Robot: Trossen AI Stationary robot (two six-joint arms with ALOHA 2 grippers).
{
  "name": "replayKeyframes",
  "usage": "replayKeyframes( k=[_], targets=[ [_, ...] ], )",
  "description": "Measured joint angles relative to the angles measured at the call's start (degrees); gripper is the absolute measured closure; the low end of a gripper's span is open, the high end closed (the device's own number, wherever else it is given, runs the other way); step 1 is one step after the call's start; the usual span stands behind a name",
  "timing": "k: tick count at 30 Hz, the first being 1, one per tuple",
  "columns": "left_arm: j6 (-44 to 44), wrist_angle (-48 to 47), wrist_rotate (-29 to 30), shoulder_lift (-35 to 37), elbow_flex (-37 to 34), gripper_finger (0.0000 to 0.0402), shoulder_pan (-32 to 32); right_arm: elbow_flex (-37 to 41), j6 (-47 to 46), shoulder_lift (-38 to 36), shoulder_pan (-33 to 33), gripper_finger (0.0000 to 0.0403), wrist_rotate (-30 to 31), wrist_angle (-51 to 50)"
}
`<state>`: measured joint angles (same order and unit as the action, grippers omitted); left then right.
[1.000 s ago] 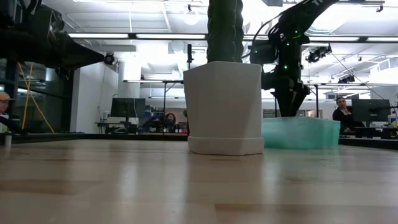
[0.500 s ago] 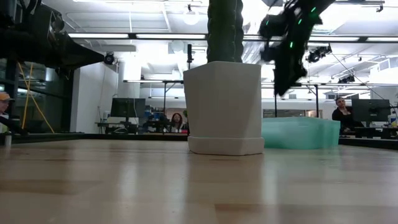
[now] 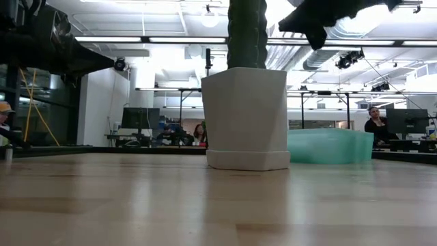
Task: Pick and place pill bottles into a basket
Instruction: Return to Home Position
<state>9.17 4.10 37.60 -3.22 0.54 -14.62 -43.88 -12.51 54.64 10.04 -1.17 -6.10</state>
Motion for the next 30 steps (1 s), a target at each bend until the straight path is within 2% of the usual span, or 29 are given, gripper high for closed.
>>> replayKeyframes(
  k=[4,8,12,15,17,21,23,26,30],
  targets=[
    [0.11,0.0,0.25,0.0,0.0,0.0352,0.0,11.8,-1.23,-5.39,-8.7,0.0397,7.05,12.24],
    [0.48,0.0,0.26,0.0,0.0,0.0381,0.0,18.9,1.5,-12.04,-14.99,0.0391,15.65,15.03],
    [1.99,0.0,0.24,0.0,0.0,0.0377,0.01,25.49,-1.27,-18.32,-19.28,0.0401,20.12,17.46],
    [1.71,0.0,0.26,0.0,0.02,0.0362,-0.01,30.87,-1.87,-21.14,-20.7,0.0399,17.21,20.05],
    [1.25,0.0,0.41,-0.02,0.02,0.0365,0.01,33.49,4.01,-22.58,-20.74,0.0401,13.86,21.96],
    [0.29,0.0,0.46,-0.02,0.02,0.038,0.01,37.55,15.2,-24.35,-19.26,0.0402,12.92,33.98],
    [0.13,-0.01,0.46,-0.02,0.02,0.038,0.0,39.56,15.18,-25.62,-16.81,0.0402,11.45,37.94],
    [-1.4,0.0,1.13,0.0,0.02,0.0371,0.01,42.18,13.26,-29.02,-13.04,0.0402,7.17,38.07],
    [-1.87,-0.13,3.24,0.0,0.02,0.0372,0.01,43.15,10.15,-34.59,-8.59,0.0401,2.65,33.03]
  ],
)
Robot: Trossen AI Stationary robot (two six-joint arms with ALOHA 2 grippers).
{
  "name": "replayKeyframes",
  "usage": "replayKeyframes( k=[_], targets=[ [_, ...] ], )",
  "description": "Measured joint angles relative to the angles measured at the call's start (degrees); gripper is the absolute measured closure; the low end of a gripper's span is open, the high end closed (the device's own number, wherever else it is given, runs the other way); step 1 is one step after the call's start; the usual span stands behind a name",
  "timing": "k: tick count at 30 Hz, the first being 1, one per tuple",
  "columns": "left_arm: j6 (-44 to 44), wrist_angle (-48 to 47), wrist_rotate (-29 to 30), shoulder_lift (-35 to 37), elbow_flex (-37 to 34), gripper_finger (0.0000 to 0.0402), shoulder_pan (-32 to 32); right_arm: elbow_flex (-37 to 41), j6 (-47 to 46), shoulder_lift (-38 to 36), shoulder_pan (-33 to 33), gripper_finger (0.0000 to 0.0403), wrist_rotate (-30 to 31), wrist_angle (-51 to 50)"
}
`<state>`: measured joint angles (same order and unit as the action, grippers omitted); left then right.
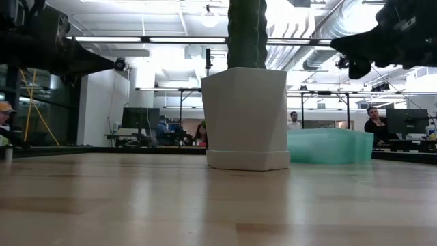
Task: Pick and place pill bottles into a basket
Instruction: Return to Home Position
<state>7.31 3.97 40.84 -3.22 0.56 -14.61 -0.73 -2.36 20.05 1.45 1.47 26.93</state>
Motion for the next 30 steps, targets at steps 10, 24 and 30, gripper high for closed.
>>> replayKeyframes(
  k=[10,24,30],
  targets=[
    [-1.05,0.09,-7.34,-0.02,0.0,0.0374,-0.02,-0.11,-5.2,-11.24,7.3,0.0402,-8.93,-14.61],
    [-5.15,2.05,-26.64,0.0,0.0,0.0379,12.05,-0.11,-5.37,-19.04,12.83,0.0402,-5.58,-18.61],
    [-4.0,-2.5,-36.38,0.05,0.0,0.0379,22.25,-0.13,-6.68,-19.04,12.85,0.0403,-8.12,-19.31]
  ],
)
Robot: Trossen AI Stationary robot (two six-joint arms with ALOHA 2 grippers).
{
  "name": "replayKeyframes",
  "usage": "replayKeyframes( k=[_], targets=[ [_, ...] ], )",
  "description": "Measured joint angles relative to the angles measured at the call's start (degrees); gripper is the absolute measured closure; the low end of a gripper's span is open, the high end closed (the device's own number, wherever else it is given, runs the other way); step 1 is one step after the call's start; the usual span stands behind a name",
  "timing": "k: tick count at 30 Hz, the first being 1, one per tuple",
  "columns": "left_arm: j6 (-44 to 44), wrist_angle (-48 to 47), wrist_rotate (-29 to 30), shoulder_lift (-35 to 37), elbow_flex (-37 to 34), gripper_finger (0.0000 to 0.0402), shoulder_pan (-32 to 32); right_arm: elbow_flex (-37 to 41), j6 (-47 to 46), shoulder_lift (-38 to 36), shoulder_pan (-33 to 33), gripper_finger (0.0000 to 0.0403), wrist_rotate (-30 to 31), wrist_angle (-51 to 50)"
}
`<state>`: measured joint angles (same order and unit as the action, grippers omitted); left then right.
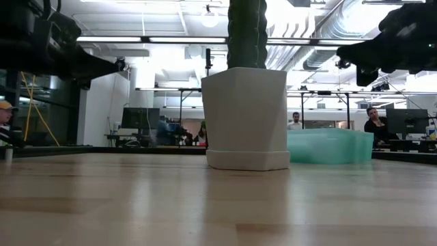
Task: Pick and place pill bottles into a basket
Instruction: Return to Home Position
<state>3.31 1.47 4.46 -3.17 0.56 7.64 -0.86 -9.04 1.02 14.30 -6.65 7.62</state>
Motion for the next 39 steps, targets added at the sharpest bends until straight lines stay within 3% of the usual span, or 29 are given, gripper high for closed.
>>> replayKeyframes(
  k=[4,18,30,39],
  targets=[
    [-0.3,-0.12,-1.22,0.47,0.0,0.0379,1.8,-0.04,0.02,0.0,-0.06,0.0403,-6.56,-2.03],
    [-0.84,-0.59,-4.1,0.61,0.0,0.0379,1.73,0.28,0.61,-0.13,-0.04,0.0403,-10.17,-3.55],
    [-0.23,-0.67,-4.34,0.58,0.0,0.0378,1.73,0.28,3.04,0.02,-0.06,0.0403,-9.65,-4.06],
    [-0.35,-0.74,-4.43,0.56,0.0,0.037,1.73,0.31,3.06,0.04,-0.06,0.0403,-5.69,-4.44]
  ],
)
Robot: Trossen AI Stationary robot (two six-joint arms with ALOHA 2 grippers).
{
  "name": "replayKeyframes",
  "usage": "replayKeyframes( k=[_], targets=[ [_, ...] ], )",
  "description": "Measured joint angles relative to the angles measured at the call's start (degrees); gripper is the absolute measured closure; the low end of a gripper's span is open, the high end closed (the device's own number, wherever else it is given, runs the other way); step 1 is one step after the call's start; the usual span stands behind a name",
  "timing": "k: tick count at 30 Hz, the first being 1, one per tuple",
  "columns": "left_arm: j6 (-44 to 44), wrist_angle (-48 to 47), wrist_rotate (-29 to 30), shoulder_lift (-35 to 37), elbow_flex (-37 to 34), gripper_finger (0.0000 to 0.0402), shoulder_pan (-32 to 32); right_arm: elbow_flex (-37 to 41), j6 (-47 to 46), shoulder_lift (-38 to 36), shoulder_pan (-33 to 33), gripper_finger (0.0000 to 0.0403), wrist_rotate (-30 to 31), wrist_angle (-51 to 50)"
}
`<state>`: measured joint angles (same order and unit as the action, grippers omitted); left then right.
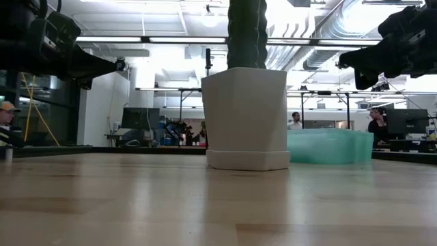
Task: Pick and place pill bottles into a basket
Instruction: Return to Home Position
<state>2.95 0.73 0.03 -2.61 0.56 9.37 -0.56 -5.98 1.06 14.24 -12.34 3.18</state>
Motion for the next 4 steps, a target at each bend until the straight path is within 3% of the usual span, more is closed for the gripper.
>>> replayKeyframes(
  k=[4],
  targets=[
    [-1.13,-0.09,-0.77,0.0,0.0,0.0379,0.0,0.02,0.0,-0.01,0.0,0.0402,0.02,-0.17]
  ],
)
